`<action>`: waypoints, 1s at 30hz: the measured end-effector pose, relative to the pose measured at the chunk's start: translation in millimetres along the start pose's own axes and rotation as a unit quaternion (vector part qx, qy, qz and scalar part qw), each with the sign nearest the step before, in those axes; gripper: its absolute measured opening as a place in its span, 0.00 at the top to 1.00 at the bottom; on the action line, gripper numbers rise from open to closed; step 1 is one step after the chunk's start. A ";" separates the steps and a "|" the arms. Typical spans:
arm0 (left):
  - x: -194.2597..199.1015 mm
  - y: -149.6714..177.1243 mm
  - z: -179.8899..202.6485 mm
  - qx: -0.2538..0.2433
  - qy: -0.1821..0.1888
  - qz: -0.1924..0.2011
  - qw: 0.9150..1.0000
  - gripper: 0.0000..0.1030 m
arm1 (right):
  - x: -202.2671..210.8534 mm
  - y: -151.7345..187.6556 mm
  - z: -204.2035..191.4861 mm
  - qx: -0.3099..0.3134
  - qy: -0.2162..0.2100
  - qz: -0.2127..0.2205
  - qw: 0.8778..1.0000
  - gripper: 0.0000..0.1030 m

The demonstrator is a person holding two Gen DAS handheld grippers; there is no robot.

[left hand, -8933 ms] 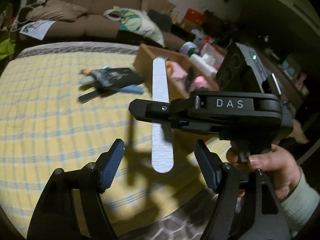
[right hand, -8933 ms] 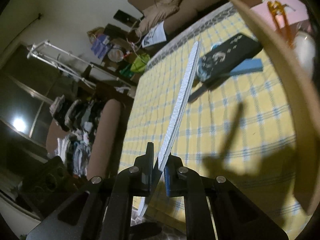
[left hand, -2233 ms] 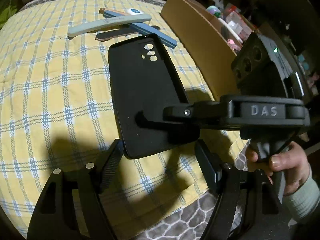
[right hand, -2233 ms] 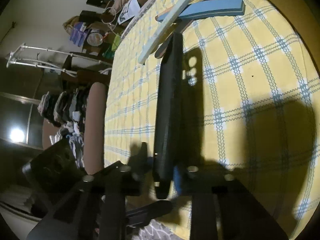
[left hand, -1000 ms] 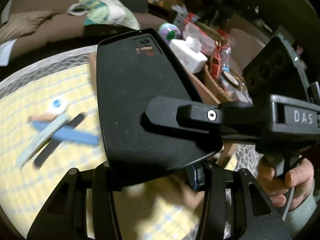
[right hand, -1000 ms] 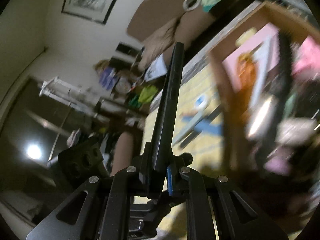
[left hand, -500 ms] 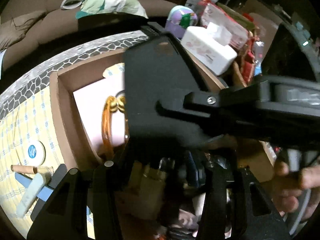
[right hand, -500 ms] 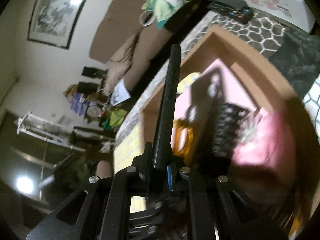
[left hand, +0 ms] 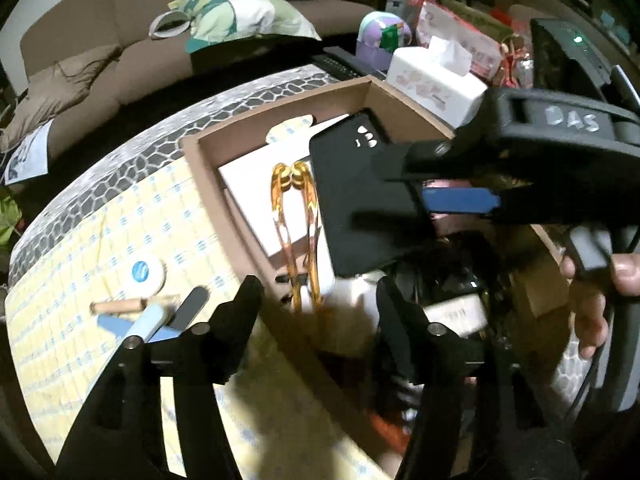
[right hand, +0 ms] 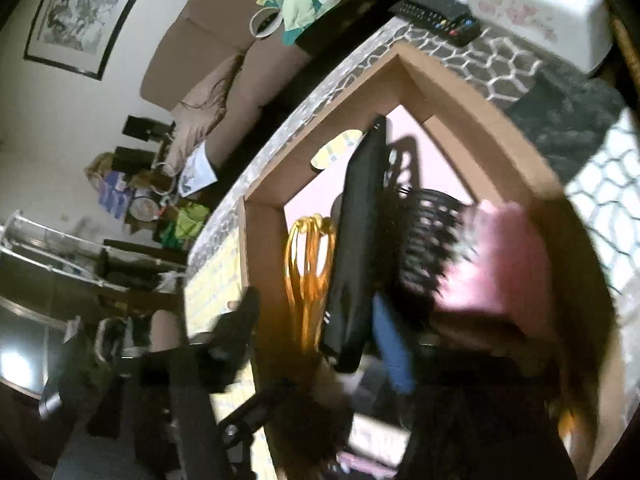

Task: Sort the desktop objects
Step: 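Withdraw both grippers from the box back over the bed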

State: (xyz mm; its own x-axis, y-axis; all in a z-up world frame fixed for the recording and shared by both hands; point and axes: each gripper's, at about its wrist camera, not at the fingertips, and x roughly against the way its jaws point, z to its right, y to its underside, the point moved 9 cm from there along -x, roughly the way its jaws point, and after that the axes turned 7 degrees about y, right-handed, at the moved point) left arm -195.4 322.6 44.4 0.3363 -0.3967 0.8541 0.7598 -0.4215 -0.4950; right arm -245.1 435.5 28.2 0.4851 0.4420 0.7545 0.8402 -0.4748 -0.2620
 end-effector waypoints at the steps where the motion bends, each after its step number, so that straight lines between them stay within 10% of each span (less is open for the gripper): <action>1: 7.2 2.5 0.4 0.003 0.001 0.004 1.000 0.38 | 5.4 1.9 -1.8 0.005 0.006 0.002 1.000 0.20; 10: 70.8 37.6 -5.0 0.032 -0.003 0.026 0.999 0.18 | 60.6 28.5 -28.2 0.054 0.053 0.024 0.997 0.15; 17: 112.1 78.2 -4.6 0.057 -0.007 0.040 0.998 0.12 | 81.7 84.6 -54.3 0.203 0.153 0.057 0.965 0.15; 30: 171.5 142.2 -19.4 0.106 -0.028 0.065 0.992 0.00 | 109.1 161.6 -95.6 0.266 0.153 0.087 0.948 0.00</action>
State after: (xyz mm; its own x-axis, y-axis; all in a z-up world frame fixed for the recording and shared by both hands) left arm -40.4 178.8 117.4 0.4639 -0.3886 0.7961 0.8066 -0.1865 -0.5610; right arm -79.6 334.3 125.7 0.6032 0.1112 0.7898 0.7966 -0.0342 -0.6036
